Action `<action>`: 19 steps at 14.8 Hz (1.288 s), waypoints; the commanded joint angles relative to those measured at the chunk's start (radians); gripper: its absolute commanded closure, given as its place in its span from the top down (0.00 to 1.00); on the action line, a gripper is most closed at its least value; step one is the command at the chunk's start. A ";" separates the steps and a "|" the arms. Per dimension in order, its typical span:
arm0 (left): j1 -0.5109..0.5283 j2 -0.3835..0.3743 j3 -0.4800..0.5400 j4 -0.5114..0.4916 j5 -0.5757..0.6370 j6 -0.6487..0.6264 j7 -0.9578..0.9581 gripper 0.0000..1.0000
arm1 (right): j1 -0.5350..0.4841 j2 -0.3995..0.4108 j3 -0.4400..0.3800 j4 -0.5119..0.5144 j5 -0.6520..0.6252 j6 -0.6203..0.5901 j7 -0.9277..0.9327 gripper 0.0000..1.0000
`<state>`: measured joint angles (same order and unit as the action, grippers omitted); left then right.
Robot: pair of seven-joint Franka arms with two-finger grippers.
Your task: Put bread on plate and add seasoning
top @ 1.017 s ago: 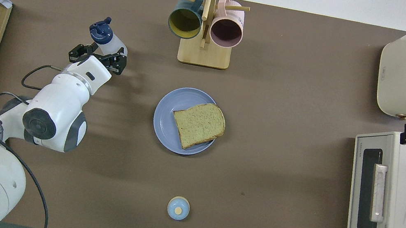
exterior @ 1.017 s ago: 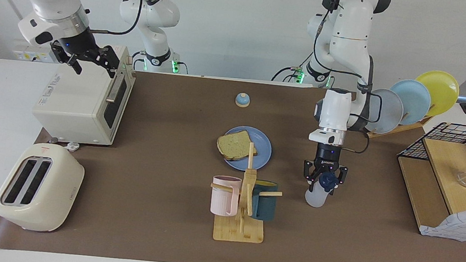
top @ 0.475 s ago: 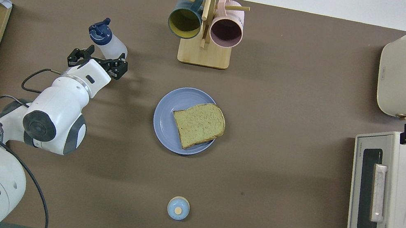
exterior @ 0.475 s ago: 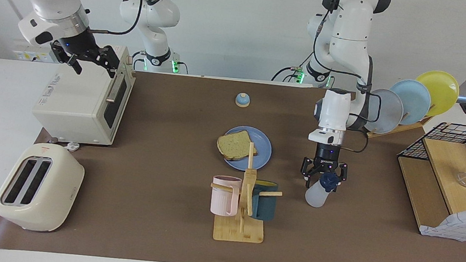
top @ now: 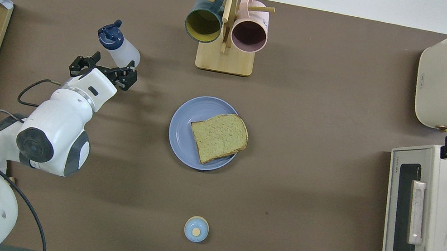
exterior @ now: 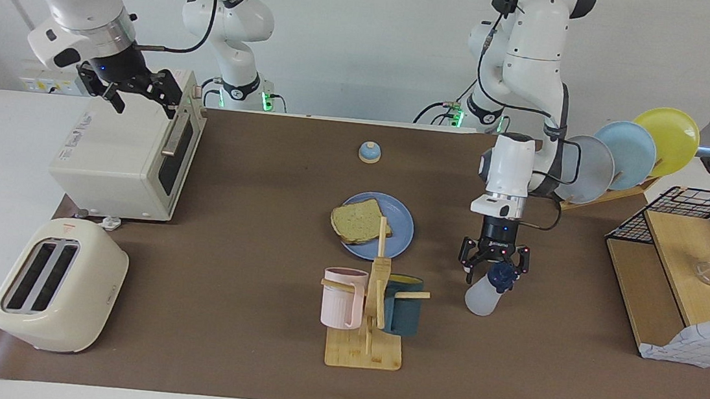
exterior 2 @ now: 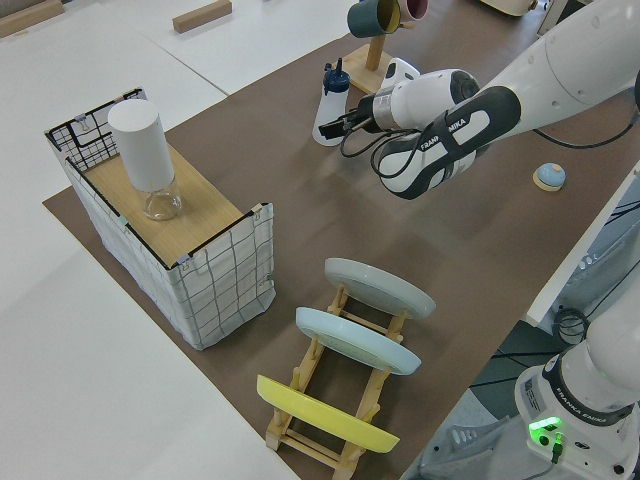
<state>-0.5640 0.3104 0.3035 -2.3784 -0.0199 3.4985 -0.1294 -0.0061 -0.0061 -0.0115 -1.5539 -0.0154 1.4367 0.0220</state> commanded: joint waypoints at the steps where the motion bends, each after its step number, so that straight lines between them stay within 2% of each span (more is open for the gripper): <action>1: -0.028 -0.097 0.011 -0.096 -0.009 -0.004 -0.003 1.00 | -0.008 -0.012 0.001 -0.018 0.021 0.008 -0.011 1.00; 4: -0.040 -0.183 0.011 -0.136 -0.009 -0.068 -0.003 1.00 | -0.008 -0.012 0.001 -0.018 0.020 0.008 -0.011 1.00; 11: -0.037 -0.479 0.016 -0.128 -0.009 -0.503 0.057 1.00 | -0.008 -0.012 0.001 -0.018 0.020 0.008 -0.011 1.00; 13: -0.019 -0.537 0.017 -0.081 -0.009 -0.652 0.097 1.00 | -0.008 -0.012 0.001 -0.018 0.020 0.008 -0.011 1.00; 15: -0.008 -0.563 0.019 -0.019 -0.009 -0.784 0.119 1.00 | -0.008 -0.012 0.001 -0.018 0.021 0.008 -0.011 1.00; 19: -0.005 -0.559 0.017 0.172 0.027 -1.080 0.126 1.00 | -0.008 -0.012 0.001 -0.018 0.021 0.008 -0.011 1.00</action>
<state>-0.5767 -0.2663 0.3237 -2.3165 -0.0158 2.5687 -0.0252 -0.0061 -0.0061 -0.0115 -1.5539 -0.0154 1.4367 0.0220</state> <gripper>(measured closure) 0.000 0.000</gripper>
